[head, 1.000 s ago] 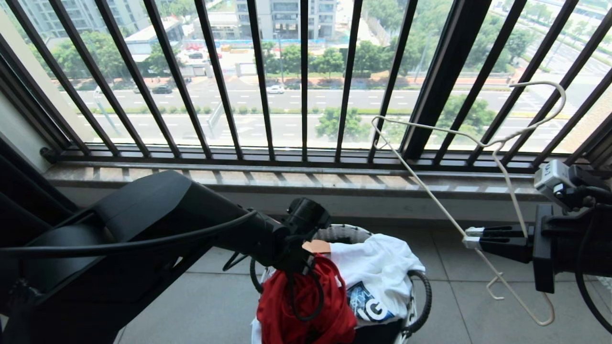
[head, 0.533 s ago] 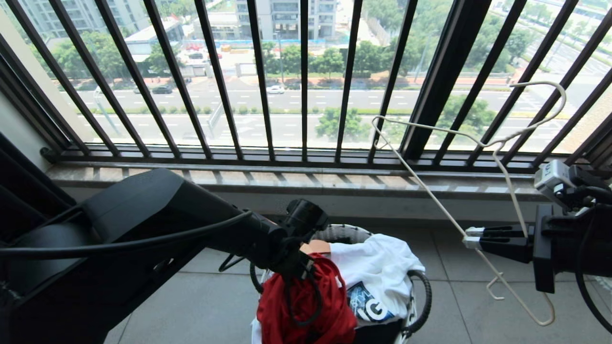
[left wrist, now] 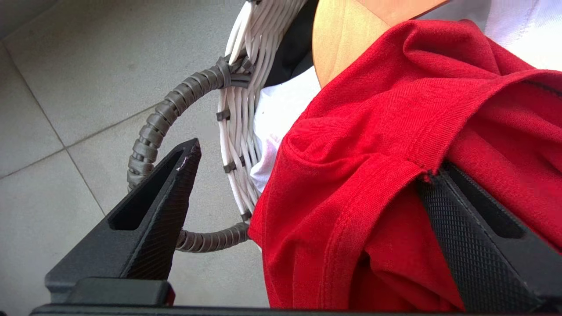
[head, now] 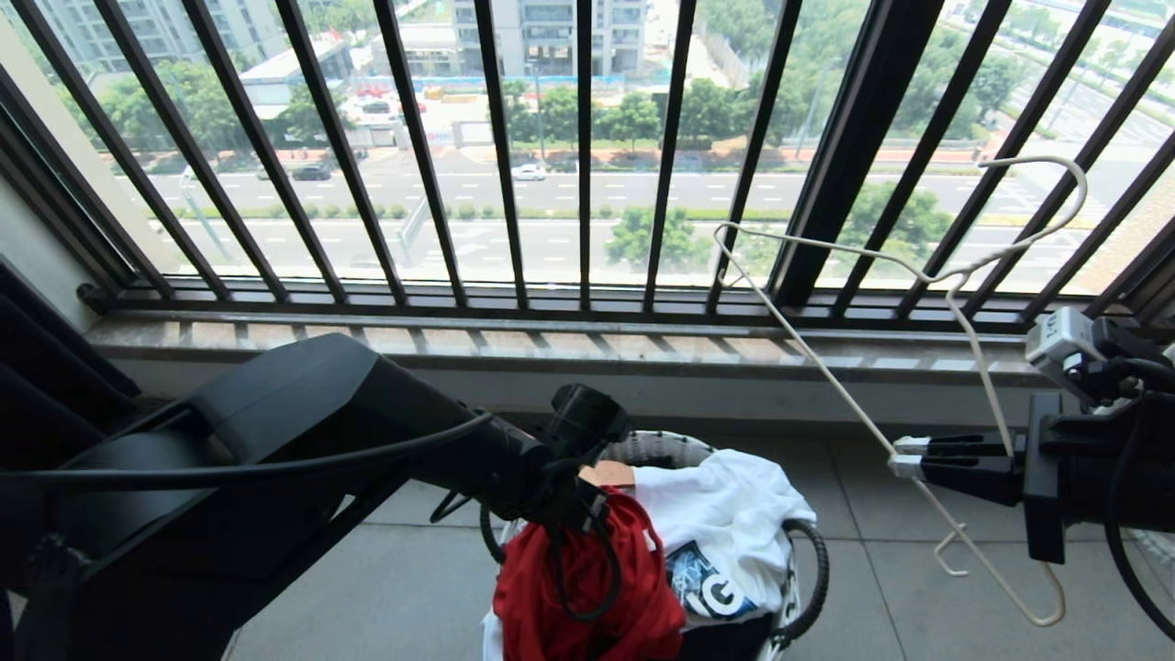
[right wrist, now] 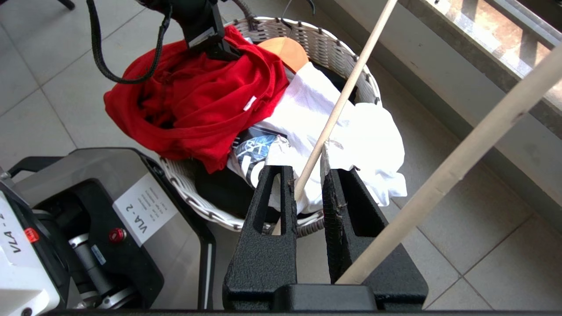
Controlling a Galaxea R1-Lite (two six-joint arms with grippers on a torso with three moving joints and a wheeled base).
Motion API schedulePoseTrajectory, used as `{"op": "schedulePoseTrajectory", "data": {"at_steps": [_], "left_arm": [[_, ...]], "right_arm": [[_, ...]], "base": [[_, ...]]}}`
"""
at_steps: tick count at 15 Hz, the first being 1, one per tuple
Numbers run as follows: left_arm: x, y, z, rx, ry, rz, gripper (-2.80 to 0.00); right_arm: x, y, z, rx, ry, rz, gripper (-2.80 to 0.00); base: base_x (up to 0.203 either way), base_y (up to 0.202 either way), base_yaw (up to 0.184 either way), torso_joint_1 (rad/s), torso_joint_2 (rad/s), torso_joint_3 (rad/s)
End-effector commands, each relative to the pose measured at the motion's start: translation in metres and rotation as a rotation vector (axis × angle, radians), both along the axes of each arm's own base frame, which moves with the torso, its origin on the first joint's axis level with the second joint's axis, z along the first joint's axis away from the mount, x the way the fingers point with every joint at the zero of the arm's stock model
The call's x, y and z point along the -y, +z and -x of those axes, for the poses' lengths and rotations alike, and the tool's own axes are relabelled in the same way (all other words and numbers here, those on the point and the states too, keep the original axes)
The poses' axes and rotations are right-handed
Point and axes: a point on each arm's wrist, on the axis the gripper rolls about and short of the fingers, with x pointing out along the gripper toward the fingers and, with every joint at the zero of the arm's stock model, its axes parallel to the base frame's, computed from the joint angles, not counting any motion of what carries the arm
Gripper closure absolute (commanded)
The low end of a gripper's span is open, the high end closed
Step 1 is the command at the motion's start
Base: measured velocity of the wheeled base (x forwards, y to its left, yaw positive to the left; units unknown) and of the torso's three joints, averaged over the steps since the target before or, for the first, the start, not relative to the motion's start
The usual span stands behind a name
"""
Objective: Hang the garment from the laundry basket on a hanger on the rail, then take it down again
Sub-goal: Pick up clothes from the basket
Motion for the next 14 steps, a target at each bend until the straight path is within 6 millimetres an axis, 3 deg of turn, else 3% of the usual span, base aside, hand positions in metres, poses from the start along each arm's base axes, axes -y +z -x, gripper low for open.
{"op": "schedulePoseTrajectory", "data": {"at_steps": [1,5,6,7,14], "left_arm": [[0.002,-0.006,-0.002,0.010,0.001,0.006,-2.80],[0.001,-0.007,-0.003,0.011,0.003,0.004,-2.80],[0.000,-0.007,-0.003,0.011,0.004,0.004,-1.30],[0.000,-0.006,-0.004,0.014,0.004,0.005,0.00],[-0.006,0.007,-0.006,0.038,0.019,0.025,0.00]], "right_arm": [[0.000,0.000,0.000,0.002,0.005,0.000,0.00],[0.000,0.000,0.000,0.002,0.005,0.000,0.00],[0.000,0.000,0.000,0.002,0.005,0.000,0.00],[0.000,0.000,0.000,0.000,0.005,0.000,0.00],[0.000,0.000,0.000,0.002,0.005,0.000,0.00]], "base": [[0.000,0.000,0.000,0.000,0.00,0.000],[0.000,0.000,0.000,0.000,0.00,0.000],[0.000,0.000,0.000,0.000,0.00,0.000],[0.000,0.000,0.000,0.000,0.00,0.000],[0.000,0.000,0.000,0.000,0.00,0.000]]}}
